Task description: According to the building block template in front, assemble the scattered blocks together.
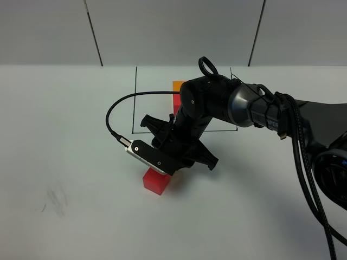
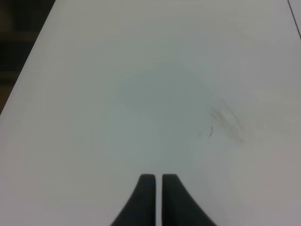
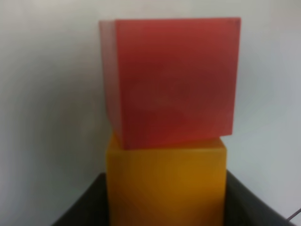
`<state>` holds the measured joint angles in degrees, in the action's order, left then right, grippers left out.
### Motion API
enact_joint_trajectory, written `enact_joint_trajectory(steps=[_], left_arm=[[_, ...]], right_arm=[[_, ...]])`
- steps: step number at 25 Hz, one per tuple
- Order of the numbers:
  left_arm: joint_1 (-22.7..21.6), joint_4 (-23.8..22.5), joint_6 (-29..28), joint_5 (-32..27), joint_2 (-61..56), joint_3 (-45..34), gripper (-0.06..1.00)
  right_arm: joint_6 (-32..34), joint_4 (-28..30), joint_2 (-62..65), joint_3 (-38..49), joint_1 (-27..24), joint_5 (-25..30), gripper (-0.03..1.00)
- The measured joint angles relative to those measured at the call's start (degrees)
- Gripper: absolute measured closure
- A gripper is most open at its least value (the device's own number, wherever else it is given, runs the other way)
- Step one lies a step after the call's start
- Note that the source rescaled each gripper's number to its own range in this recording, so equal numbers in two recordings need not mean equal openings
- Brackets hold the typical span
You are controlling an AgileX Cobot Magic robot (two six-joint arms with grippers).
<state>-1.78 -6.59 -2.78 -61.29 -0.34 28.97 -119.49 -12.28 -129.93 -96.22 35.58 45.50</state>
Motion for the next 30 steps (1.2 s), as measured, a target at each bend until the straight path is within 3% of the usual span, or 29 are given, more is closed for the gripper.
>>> enact_joint_trajectory(steps=[30], left_arm=[[0.00,-2.91,0.00,0.23,0.00,0.00,0.94]], right_arm=[[4.99,-1.27,-0.38,-0.08,0.00,-2.21,0.45]])
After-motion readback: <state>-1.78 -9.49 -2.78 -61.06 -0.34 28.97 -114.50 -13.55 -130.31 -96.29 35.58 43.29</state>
